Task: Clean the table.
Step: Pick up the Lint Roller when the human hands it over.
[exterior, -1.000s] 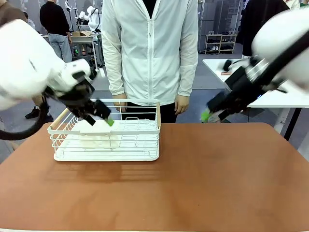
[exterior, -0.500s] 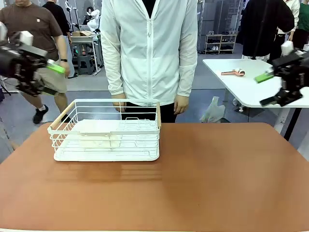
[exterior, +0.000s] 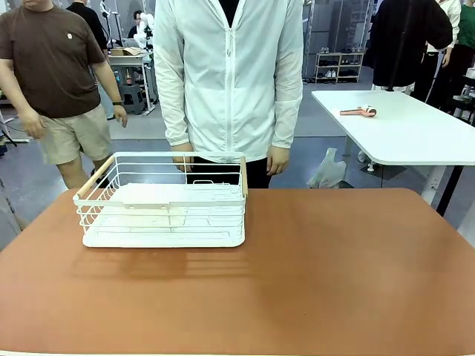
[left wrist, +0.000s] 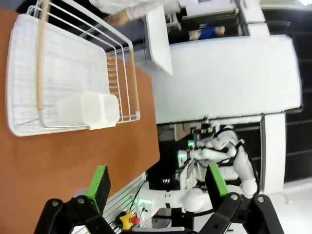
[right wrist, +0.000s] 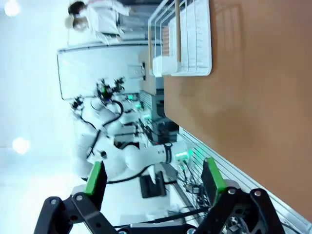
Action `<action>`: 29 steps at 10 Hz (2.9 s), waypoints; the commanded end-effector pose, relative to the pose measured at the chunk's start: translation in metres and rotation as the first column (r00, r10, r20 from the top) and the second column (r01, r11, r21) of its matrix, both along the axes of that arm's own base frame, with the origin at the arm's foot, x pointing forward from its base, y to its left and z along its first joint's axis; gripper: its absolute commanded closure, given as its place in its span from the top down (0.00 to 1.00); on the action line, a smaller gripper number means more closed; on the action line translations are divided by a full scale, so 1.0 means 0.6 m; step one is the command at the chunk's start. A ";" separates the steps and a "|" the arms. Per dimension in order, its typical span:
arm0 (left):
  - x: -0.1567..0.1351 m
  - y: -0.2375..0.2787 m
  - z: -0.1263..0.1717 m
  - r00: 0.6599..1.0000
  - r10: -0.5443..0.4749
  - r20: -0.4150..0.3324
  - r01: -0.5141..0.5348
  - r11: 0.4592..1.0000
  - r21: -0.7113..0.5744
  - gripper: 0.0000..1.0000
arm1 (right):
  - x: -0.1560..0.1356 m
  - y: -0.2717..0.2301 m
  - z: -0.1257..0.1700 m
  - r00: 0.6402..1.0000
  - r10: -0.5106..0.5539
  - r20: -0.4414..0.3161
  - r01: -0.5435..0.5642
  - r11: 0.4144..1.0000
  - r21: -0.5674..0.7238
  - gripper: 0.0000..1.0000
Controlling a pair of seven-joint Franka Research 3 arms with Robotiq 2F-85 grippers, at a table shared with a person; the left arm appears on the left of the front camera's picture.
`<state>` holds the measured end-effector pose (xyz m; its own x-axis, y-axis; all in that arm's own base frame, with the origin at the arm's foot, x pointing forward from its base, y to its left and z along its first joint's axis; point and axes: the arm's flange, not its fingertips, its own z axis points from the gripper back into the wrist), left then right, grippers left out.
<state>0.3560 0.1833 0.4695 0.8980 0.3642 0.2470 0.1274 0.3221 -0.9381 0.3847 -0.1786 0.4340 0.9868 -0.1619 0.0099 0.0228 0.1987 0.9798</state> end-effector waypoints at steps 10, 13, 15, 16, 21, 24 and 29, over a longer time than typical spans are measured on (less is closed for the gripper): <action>-0.007 0.041 -0.033 1.000 0.016 -0.023 -0.017 0.999 -0.031 1.00 | -0.008 -0.070 -0.017 0.997 -0.069 -0.026 0.070 0.996 0.053 1.00; -0.007 0.041 -0.033 1.000 0.016 -0.023 -0.017 0.999 -0.031 1.00 | -0.008 -0.070 -0.017 0.997 -0.069 -0.026 0.070 0.996 0.053 1.00; -0.007 0.041 -0.033 1.000 0.016 -0.023 -0.017 0.999 -0.031 1.00 | -0.008 -0.070 -0.017 0.997 -0.069 -0.026 0.070 0.996 0.053 1.00; -0.007 0.041 -0.033 1.000 0.016 -0.023 -0.017 0.999 -0.031 1.00 | -0.008 -0.070 -0.017 0.997 -0.069 -0.026 0.070 0.996 0.053 1.00; -0.007 0.041 -0.033 1.000 0.016 -0.023 -0.017 0.999 -0.031 1.00 | -0.008 -0.070 -0.017 0.997 -0.069 -0.026 0.070 0.996 0.053 1.00; -0.007 0.041 -0.033 1.000 0.016 -0.023 -0.017 0.999 -0.031 1.00 | -0.008 -0.070 -0.017 0.997 -0.069 -0.026 0.070 0.996 0.053 1.00; -0.007 0.041 -0.033 1.000 0.016 -0.023 -0.017 0.999 -0.031 1.00 | -0.008 -0.070 -0.017 0.997 -0.069 -0.026 0.070 0.996 0.053 1.00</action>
<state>0.3552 0.2066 0.4499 0.8974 0.3863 0.2132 0.0952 0.3024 -0.9484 0.3798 -0.2205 0.4225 0.9737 -0.2270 -0.0184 0.0507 0.1374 0.9892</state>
